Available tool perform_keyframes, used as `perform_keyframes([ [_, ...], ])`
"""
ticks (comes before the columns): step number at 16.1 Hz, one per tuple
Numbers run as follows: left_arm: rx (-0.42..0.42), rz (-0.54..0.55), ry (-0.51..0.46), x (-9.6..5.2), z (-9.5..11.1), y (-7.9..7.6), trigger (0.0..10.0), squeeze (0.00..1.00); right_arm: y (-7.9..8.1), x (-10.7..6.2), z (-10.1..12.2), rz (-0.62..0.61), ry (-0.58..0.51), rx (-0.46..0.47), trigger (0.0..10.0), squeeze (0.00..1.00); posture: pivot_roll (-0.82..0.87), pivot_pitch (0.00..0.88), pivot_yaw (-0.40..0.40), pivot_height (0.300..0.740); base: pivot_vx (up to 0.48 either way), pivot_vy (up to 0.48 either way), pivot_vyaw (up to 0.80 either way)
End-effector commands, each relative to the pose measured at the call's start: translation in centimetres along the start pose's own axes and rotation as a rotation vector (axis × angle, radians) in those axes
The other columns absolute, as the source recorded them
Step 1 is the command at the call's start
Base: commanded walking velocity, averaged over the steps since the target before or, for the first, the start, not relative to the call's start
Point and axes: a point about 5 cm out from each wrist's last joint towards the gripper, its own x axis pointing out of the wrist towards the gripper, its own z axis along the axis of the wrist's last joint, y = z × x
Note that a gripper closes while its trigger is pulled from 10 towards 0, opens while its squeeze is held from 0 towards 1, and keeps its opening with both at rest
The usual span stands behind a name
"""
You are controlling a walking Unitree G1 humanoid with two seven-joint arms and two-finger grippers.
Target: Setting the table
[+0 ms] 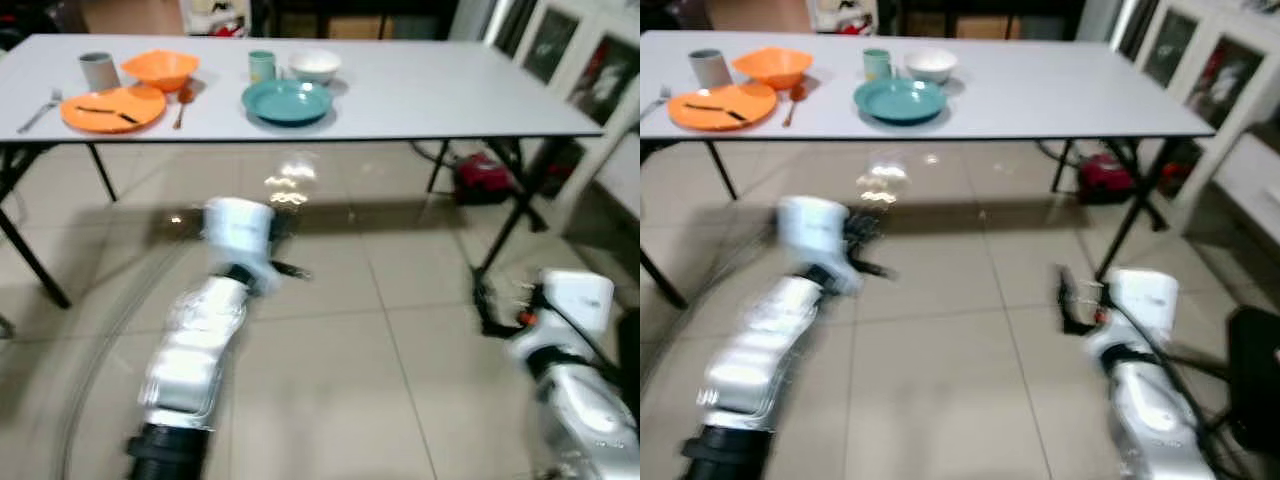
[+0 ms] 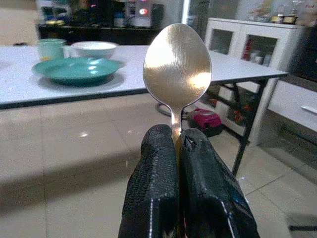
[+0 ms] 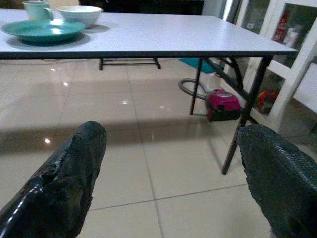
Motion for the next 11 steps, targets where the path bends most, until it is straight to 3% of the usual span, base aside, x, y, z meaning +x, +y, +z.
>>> perform_keyframes([
  [1, 0.017, 0.056, 0.000, -0.5, 0.1, 1.7, 10.0, 0.00, 0.9, 0.1, 0.7, 0.034, -0.037, 0.013, 10.0, 0.00, -0.05, 0.000, -0.030, 0.740, 0.349, 0.000, 0.00],
  [7, 0.080, 0.180, 0.028, -2.3, -1.2, 4.6, 10.0, 0.00, 0.1, 0.7, 0.3, 0.018, -0.074, 0.014, 10.0, 0.00, -0.03, 0.000, -0.046, 0.740, 0.351, 0.000, 0.00],
  [11, 0.095, 0.179, 0.019, -2.8, -1.5, 4.6, 10.0, 0.00, 0.1, 0.6, -0.2, 0.068, -0.083, 0.029, 10.0, 0.00, -0.02, 0.000, -0.050, 0.740, 0.351, 0.000, 0.00],
])
